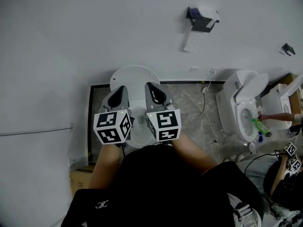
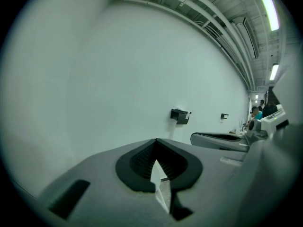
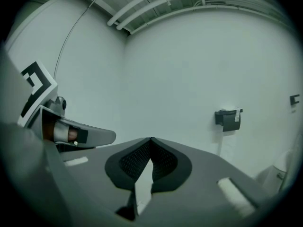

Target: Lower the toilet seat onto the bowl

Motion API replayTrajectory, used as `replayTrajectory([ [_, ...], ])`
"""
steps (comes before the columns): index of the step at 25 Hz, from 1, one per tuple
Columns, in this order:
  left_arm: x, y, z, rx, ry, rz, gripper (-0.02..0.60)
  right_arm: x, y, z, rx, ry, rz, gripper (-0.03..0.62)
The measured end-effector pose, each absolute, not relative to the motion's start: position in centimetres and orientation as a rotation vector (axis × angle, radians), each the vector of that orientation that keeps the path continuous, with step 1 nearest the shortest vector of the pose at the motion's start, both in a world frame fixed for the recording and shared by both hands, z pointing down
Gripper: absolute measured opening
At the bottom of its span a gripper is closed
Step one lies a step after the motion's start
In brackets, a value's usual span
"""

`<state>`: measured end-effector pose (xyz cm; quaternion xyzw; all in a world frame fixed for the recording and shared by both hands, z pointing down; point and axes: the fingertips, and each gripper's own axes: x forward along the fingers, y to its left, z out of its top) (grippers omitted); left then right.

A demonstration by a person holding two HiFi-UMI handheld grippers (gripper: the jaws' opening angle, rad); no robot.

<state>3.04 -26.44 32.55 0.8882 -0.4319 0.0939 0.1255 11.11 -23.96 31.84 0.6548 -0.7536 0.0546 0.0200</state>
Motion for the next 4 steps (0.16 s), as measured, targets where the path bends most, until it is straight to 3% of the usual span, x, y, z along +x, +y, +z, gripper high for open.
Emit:
replayTrajectory([
  [4,2.97,-26.14,32.49,2.595,-1.254,0.274,0.006,10.95,-23.73,31.92,2.034,-2.338,0.175,0.006],
])
